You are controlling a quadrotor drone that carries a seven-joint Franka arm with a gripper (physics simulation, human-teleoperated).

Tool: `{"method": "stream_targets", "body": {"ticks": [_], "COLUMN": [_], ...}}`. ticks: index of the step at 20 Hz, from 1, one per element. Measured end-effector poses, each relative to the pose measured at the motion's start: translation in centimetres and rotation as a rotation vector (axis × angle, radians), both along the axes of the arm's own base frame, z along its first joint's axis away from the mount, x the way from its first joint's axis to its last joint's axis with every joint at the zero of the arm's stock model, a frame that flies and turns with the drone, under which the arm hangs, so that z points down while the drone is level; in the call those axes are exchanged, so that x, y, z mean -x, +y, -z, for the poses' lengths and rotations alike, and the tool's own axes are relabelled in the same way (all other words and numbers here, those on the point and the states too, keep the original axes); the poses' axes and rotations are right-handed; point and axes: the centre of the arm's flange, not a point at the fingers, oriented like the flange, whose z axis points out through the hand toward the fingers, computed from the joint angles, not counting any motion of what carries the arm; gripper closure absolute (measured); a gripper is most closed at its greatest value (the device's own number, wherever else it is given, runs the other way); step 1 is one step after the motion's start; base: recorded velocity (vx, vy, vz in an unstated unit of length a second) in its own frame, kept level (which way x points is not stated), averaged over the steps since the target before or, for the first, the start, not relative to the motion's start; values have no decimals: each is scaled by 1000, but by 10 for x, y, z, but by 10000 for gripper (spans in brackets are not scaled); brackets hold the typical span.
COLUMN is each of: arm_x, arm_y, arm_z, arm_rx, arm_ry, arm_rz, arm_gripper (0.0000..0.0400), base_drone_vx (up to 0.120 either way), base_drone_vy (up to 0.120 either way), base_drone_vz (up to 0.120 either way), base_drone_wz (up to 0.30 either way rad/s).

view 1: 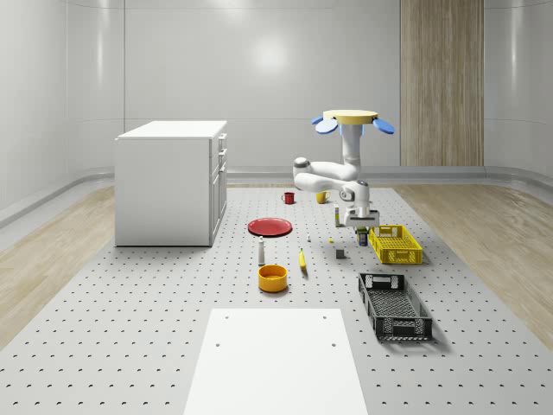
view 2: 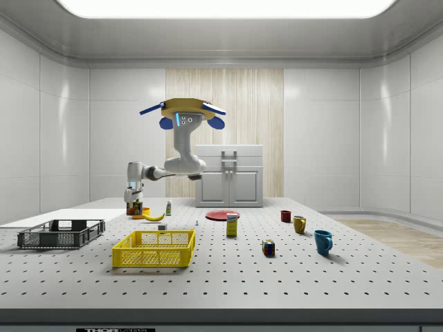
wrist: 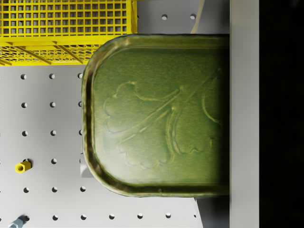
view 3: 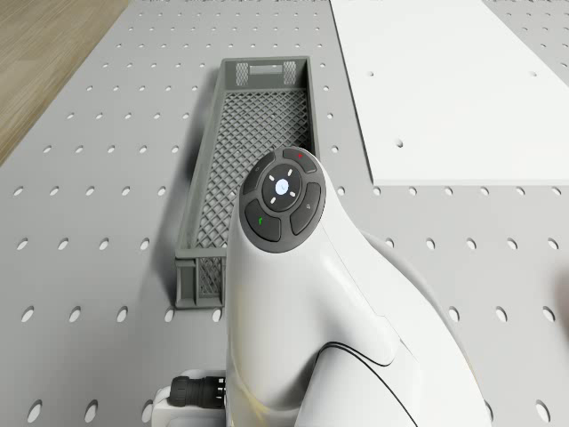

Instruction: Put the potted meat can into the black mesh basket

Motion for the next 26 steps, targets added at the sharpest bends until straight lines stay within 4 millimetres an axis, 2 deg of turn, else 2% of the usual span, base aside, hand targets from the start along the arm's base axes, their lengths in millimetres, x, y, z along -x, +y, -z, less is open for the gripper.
{"method": "stream_targets", "body": {"ticks": [3, 12, 26], "arm_x": [0, 0, 0], "arm_y": [0, 0, 0], "arm_z": [0, 0, 0], "arm_rx": [0, 0, 0], "arm_ry": [0, 0, 0], "arm_rz": [0, 0, 0], "arm_gripper": [115, 115, 115], "base_drone_vx": [120, 120, 120], "base_drone_vy": [0, 111, 0], "base_drone_vz": [0, 0, 0], "base_drone_wz": [0, 0, 0]}}
